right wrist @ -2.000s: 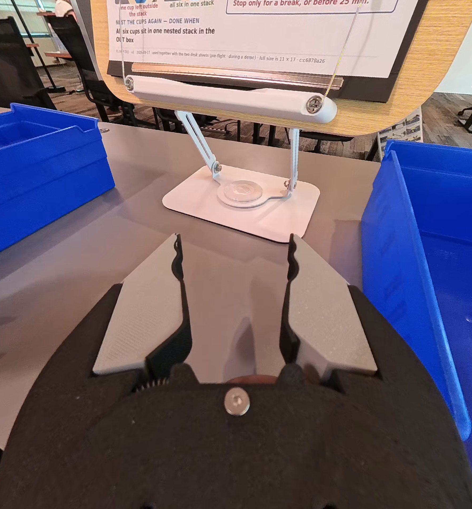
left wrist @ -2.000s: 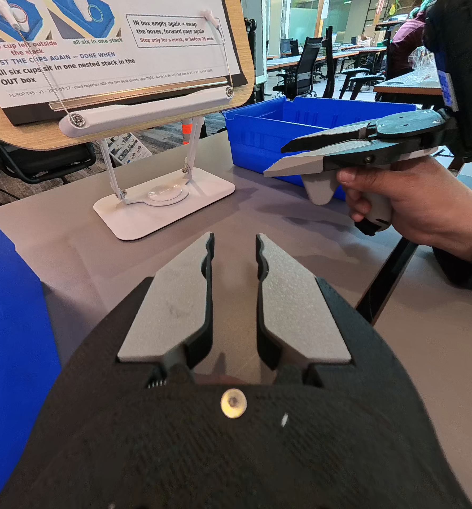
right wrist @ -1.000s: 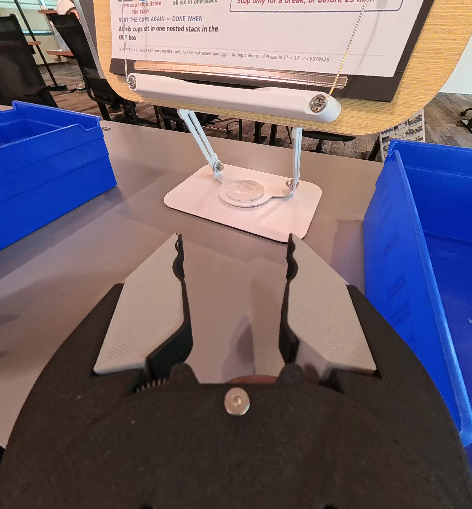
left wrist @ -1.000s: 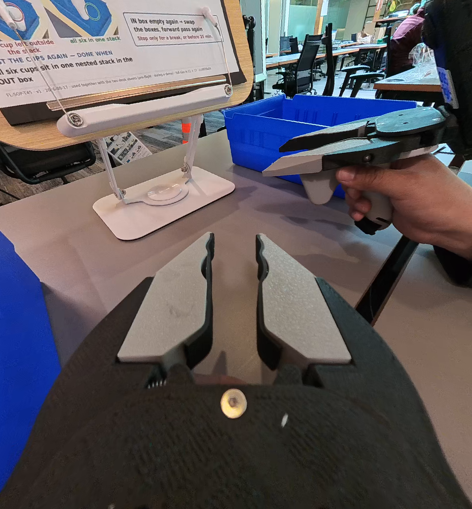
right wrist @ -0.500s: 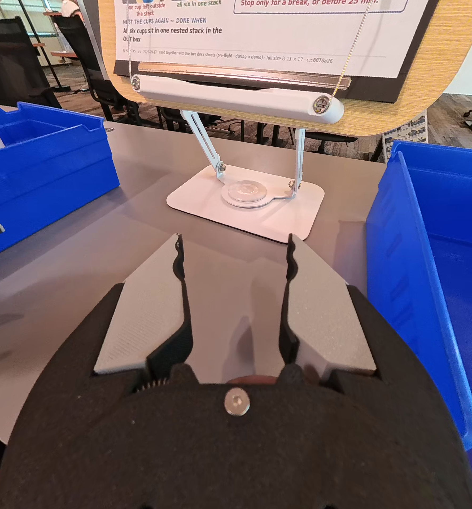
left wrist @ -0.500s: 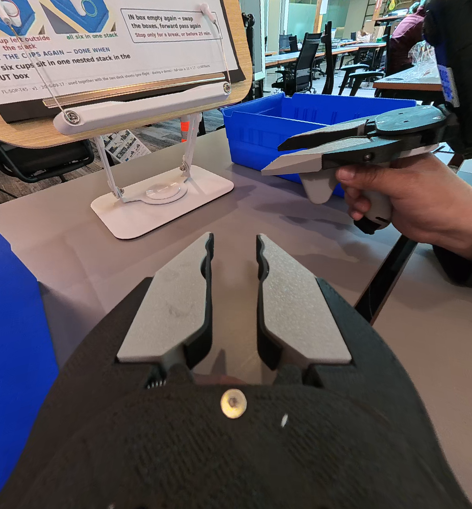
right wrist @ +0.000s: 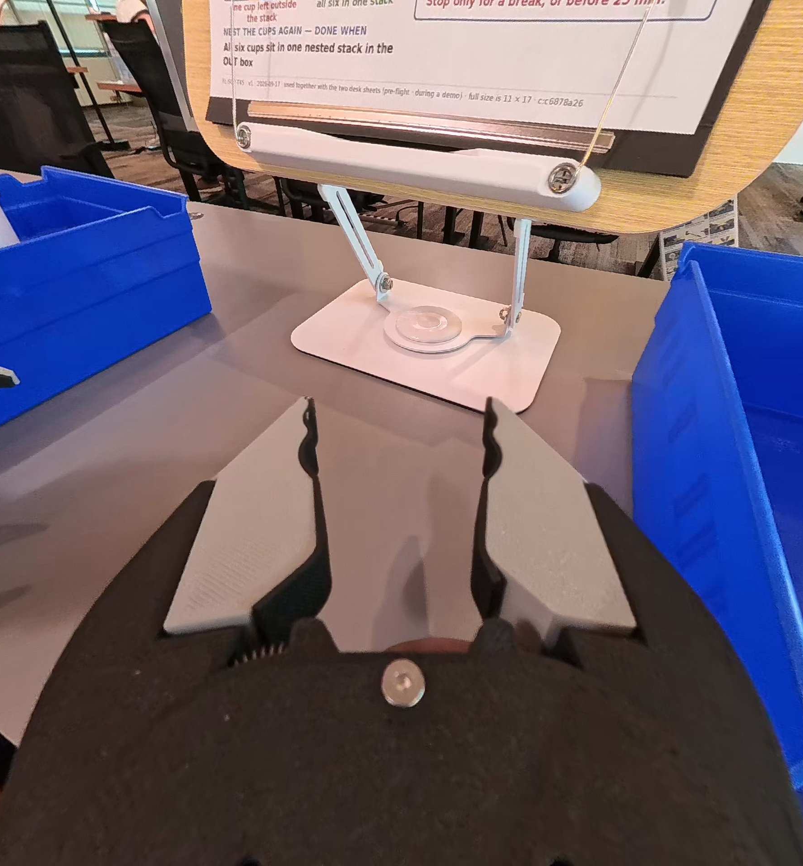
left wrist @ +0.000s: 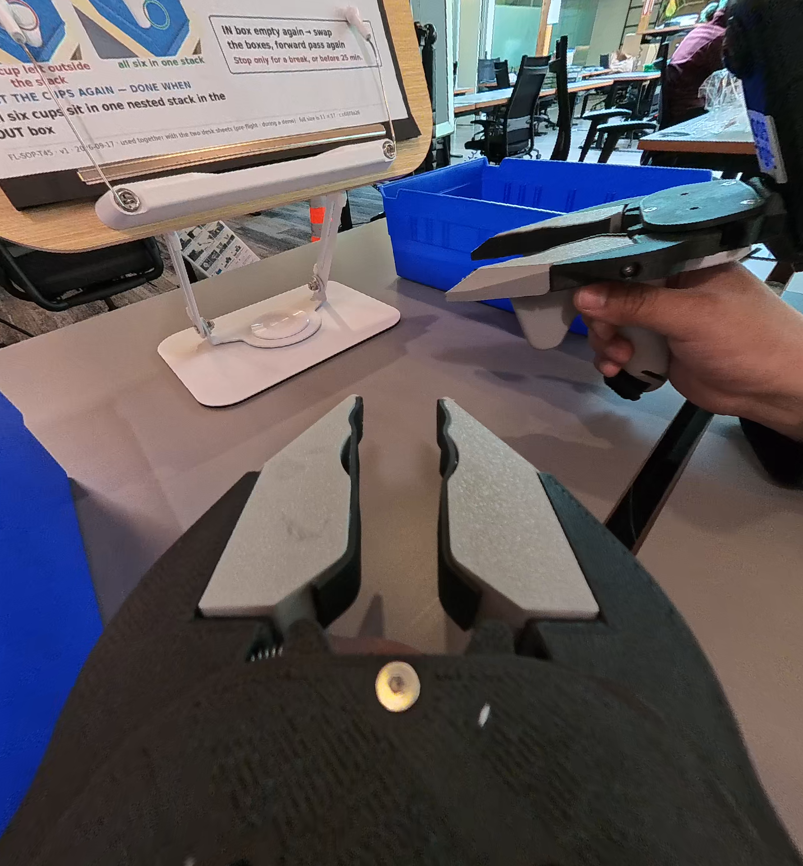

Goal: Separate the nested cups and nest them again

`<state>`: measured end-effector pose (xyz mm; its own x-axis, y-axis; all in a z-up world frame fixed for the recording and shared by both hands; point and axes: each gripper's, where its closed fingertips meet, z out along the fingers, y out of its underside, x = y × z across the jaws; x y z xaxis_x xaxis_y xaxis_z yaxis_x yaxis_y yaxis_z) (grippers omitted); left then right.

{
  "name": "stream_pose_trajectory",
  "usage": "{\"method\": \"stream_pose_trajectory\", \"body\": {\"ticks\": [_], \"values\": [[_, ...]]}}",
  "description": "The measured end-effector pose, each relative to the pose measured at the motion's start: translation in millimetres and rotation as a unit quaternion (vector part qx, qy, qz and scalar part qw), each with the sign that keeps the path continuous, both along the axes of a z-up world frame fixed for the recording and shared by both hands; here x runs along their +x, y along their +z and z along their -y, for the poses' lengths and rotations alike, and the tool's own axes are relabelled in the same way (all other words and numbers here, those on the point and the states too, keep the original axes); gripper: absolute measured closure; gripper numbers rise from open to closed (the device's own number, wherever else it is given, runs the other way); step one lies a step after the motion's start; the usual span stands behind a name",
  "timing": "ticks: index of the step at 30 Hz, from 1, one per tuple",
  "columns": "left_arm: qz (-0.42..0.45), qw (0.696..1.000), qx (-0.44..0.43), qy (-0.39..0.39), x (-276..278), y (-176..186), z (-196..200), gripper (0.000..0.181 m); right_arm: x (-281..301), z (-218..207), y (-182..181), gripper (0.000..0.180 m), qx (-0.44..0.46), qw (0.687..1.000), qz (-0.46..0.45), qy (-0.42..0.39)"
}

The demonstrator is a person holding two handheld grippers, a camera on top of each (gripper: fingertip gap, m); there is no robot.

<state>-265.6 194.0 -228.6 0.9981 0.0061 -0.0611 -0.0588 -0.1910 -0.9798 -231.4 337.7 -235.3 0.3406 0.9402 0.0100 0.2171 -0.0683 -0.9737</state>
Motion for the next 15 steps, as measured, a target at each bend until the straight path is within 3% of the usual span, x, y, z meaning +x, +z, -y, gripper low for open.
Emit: {"method": "stream_pose_trajectory", "body": {"ticks": [3,5,7,8,12,15], "values": [[-0.001,1.000,0.000,0.000,0,0,0,0.152,-1,3,0,0.120,0.004,1.000,0.003,0.009],[-0.004,1.000,0.001,0.001,0,1,0,0.154,-2,11,-1,0.152,0.014,0.999,0.010,0.036],[-0.013,1.000,0.005,-0.003,1,2,1,0.173,-3,18,0,0.180,0.028,0.998,0.014,0.051],[-0.019,1.000,0.009,-0.008,3,4,2,0.181,-4,19,-1,0.180,0.036,0.998,0.018,0.053],[-0.021,1.000,0.013,-0.003,2,5,2,0.181,-6,21,-4,0.178,0.045,0.997,0.026,0.055],[-0.017,1.000,0.006,0.000,0,3,2,0.174,-5,18,-3,0.163,0.039,0.998,0.024,0.047]]}}
